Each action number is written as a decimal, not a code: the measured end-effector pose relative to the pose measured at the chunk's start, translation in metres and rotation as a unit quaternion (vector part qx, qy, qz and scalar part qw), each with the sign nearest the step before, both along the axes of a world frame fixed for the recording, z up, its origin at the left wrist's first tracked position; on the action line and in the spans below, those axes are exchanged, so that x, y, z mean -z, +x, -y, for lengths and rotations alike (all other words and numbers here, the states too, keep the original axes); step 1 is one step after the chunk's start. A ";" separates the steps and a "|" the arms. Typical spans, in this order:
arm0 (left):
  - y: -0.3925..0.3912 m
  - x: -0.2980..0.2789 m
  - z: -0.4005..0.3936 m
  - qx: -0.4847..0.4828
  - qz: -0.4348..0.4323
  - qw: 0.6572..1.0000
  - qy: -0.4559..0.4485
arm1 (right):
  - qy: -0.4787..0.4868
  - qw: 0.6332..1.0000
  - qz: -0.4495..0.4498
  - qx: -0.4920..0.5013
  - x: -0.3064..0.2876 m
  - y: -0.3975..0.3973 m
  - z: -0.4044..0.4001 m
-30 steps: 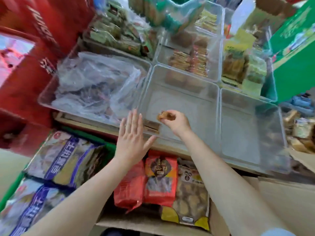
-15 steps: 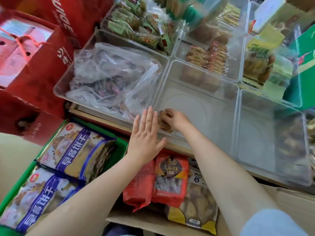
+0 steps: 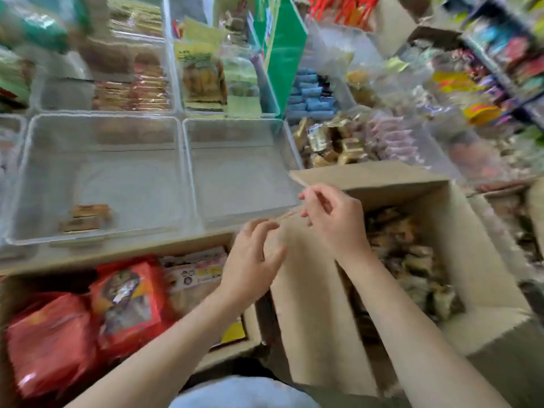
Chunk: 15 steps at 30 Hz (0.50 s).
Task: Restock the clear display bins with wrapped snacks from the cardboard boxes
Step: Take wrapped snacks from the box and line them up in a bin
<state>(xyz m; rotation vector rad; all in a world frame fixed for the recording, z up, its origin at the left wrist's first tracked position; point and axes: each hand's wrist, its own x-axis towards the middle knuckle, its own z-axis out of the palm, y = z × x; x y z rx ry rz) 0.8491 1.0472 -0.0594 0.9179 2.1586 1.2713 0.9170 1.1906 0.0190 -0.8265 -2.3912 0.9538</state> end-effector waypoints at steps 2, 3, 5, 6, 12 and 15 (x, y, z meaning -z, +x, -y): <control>0.031 -0.007 -0.028 0.001 0.053 0.999 0.014 | 0.009 0.999 0.015 0.047 0.001 0.034 -0.034; 0.048 -0.008 -0.045 0.005 0.079 0.997 0.011 | 0.005 0.997 0.047 0.064 0.004 0.055 -0.054; 0.073 -0.006 -0.066 0.001 0.141 0.990 0.007 | 0.001 0.986 0.162 0.050 0.018 0.086 -0.087; 0.080 -0.003 -0.073 -0.010 0.170 0.985 0.018 | 0.012 0.973 0.230 0.021 0.027 0.096 -0.100; 0.089 0.002 -0.077 -0.059 0.227 0.971 0.055 | 0.119 0.825 0.529 -0.158 0.074 0.122 -0.139; 0.093 -0.002 -0.078 -0.067 0.237 0.967 0.066 | 0.146 0.786 0.571 -0.186 0.088 0.123 -0.143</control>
